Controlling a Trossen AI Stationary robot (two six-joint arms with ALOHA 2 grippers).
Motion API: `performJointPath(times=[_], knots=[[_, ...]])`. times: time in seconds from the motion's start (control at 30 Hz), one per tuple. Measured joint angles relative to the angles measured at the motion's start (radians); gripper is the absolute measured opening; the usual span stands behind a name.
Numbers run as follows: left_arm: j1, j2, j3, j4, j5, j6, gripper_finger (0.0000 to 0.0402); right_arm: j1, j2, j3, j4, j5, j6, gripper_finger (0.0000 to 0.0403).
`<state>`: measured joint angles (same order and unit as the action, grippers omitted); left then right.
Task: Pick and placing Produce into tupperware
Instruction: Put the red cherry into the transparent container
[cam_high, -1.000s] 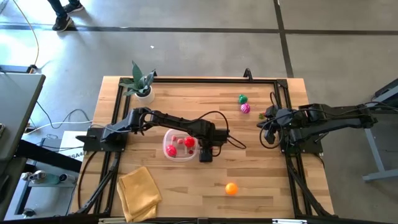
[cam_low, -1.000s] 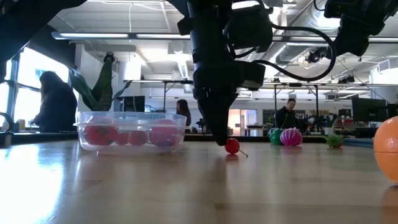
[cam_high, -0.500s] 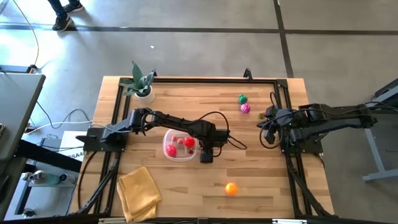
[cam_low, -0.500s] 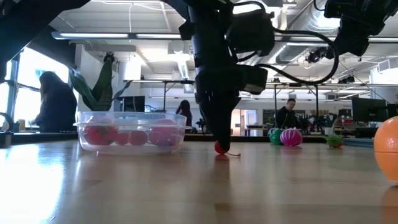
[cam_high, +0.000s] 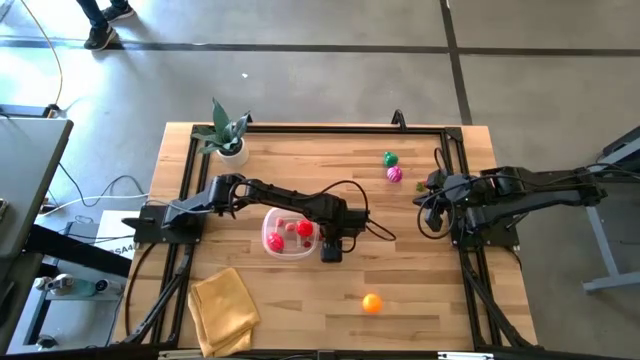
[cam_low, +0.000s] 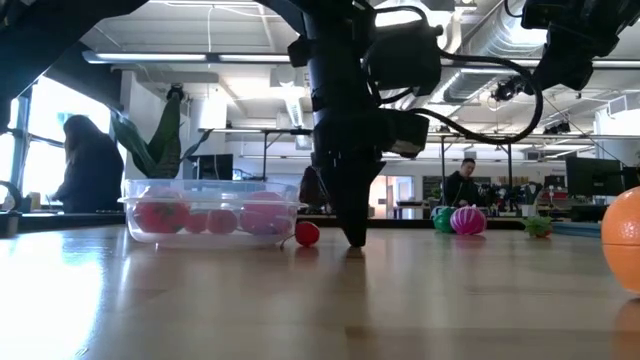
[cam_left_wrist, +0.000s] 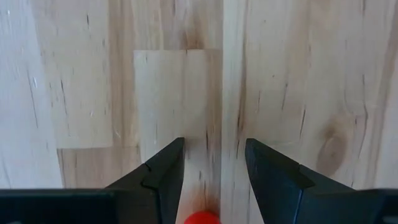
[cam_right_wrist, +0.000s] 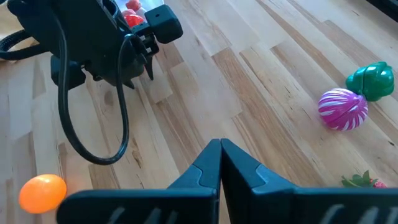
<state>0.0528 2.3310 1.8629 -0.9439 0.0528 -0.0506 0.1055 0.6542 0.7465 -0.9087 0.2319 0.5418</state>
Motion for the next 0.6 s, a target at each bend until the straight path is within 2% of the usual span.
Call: performJointPath(times=[0.3, 0.6], knots=[[0.0, -0.001, 0.001, -0.069, -0.023, -0.066, 0.0161, 0.0, 0.0, 0.0, 0.0, 0.0, 0.0, 0.0], [0.0, 0.0, 0.026, -0.156, -0.097, -0.133, 0.0161, 0.0, 0.0, 0.0, 0.0, 0.0, 0.0, 0.0]])
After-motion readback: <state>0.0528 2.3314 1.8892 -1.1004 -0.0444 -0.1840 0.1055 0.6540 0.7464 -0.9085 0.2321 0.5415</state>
